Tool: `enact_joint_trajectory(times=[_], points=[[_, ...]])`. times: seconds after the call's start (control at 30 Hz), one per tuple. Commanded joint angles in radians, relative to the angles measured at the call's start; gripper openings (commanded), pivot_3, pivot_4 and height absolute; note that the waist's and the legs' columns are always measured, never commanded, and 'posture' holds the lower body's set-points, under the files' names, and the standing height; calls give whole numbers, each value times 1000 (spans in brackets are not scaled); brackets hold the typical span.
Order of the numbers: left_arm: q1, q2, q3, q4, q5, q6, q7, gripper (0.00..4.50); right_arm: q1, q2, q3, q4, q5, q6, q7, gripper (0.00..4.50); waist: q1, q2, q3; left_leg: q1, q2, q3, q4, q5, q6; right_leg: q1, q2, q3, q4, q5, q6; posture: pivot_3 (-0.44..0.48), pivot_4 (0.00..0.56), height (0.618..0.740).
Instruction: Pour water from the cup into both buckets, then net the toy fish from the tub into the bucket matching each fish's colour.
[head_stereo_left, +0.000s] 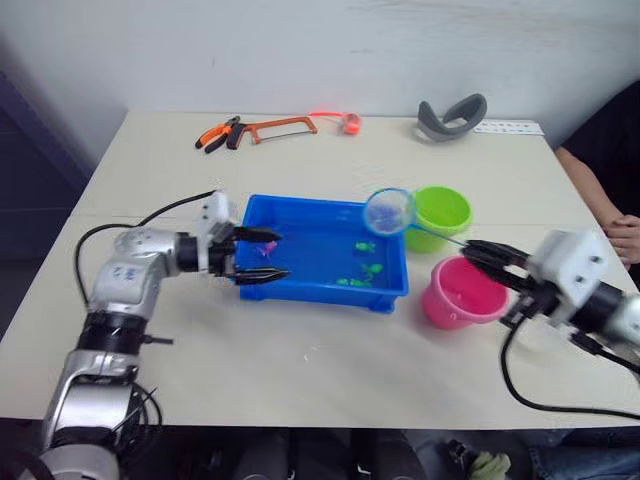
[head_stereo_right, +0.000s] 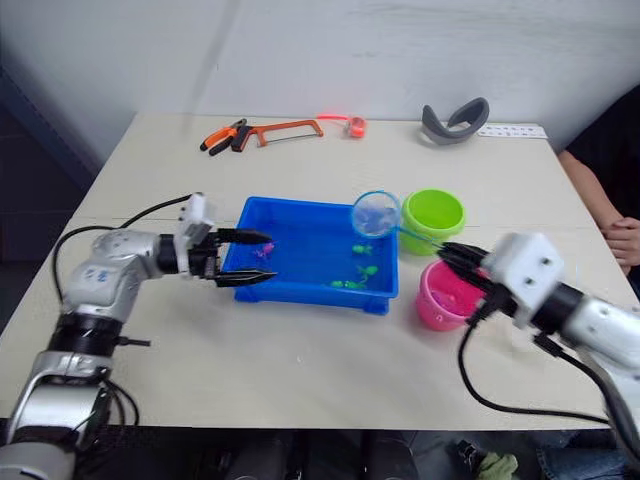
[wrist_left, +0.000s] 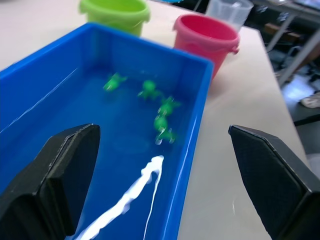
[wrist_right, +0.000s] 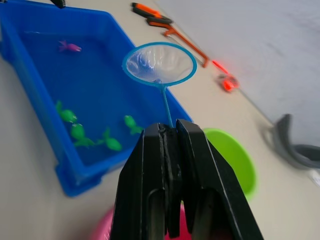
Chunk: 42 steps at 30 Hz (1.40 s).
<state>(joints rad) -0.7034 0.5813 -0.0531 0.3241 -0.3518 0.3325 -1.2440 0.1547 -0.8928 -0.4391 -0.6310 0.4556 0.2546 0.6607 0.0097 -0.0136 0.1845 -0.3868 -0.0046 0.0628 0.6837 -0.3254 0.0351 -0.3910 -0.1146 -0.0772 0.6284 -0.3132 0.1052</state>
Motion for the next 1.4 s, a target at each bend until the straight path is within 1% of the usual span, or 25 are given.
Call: enact_joint_trajectory(times=[0.03,0.1,0.23,0.33,0.47,0.67,0.93,1.23,1.4], points=[[116,123,123,-110,-8,34,55,4479,-351,22,310,103,-16,166,29,0,-1,0,0,0,0,0,0,0,0,0,0,0,0,0,0,0,150,740],[157,160,163,-123,-13,41,73,4479,-456,67,412,156,-65,188,37,0,10,0,0,0,0,0,0,0,0,0,0,0,0,0,0,0,150,740],[221,211,230,-152,-25,66,110,4479,-606,138,593,263,-181,162,58,0,3,0,0,-1,0,0,0,0,0,-1,-1,-1,0,0,0,0,150,740],[252,235,256,-167,-23,65,126,4479,-681,188,683,347,-261,132,67,0,3,0,0,-4,0,-1,0,0,0,-3,-1,-2,0,0,0,0,150,740],[258,247,268,-170,-23,61,142,4479,-769,266,749,481,-355,92,59,0,-2,0,0,-4,-1,-1,0,0,0,-3,-1,-3,0,0,0,0,150,740],[242,241,258,-172,-20,61,156,4479,-843,320,787,644,-482,-8,40,0,-14,0,0,-4,-1,0,0,-1,0,-3,0,-3,0,0,0,0,150,740],[218,227,241,-152,-14,53,166,4479,-867,404,802,745,-550,-82,51,0,-20,0,0,-4,0,0,0,0,0,-4,0,-4,1,0,0,0,150,740],[193,224,226,-131,-11,50,160,4479,-865,477,824,784,-594,-107,58,0,-25,0,0,-4,0,0,0,0,0,-4,0,-4,1,0,0,0,150,740],[188,222,223,-129,-11,49,161,4479,-844,535,780,749,-525,-26,81,0,-36,0,0,-4,0,0,0,0,-1,-4,0,-3,1,0,0,0,150,740]])
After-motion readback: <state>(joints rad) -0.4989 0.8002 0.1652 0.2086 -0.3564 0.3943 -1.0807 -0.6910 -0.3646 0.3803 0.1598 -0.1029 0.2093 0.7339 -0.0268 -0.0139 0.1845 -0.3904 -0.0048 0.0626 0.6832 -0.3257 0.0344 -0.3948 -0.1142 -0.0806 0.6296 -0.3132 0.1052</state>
